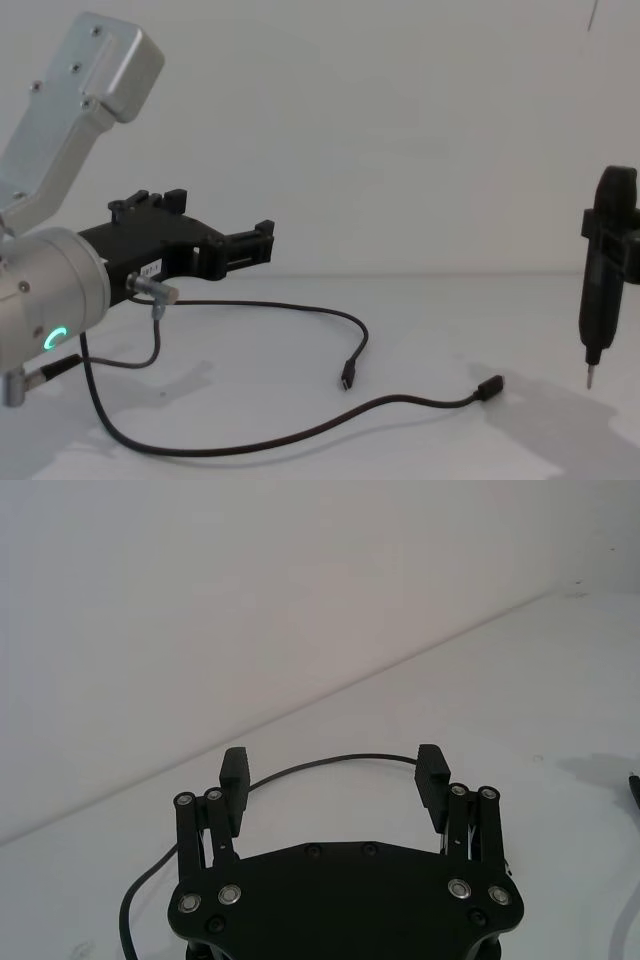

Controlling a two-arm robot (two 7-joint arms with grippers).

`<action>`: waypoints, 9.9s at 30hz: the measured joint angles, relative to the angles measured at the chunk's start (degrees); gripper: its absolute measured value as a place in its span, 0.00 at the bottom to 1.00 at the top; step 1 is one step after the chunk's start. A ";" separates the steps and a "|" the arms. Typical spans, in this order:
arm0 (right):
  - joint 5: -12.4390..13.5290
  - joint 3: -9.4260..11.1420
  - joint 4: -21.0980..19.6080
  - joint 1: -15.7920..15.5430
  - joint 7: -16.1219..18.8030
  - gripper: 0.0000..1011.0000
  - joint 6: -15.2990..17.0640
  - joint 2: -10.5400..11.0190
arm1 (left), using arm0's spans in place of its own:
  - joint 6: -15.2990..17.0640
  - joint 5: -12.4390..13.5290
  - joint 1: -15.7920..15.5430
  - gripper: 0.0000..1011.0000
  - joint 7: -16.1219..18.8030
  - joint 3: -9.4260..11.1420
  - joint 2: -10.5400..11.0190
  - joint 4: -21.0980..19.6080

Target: Pick up the data cable with the one hand.

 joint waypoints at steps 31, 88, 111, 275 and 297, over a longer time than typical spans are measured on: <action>0.00 0.00 0.00 0.00 0.00 0.28 0.00 0.00 | 0.00 0.00 0.00 0.99 0.00 0.00 0.00 0.00; 0.00 0.00 0.00 0.00 0.00 0.28 0.00 0.00 | 29.79 -13.29 -4.73 0.99 -25.27 4.96 7.60 -8.71; 0.00 0.00 0.00 0.00 0.00 0.28 0.00 0.00 | 36.71 -13.13 -10.94 0.99 -23.93 9.44 2.67 -1.64; 26.57 7.47 -4.98 7.06 0.24 0.28 24.06 -1.54 | 25.34 -8.45 -17.32 0.04 -38.01 15.12 8.09 -1.86; 27.04 6.82 -4.59 7.06 0.68 0.28 22.99 -0.91 | 25.35 -8.45 -17.32 0.04 -38.00 15.12 8.09 -1.86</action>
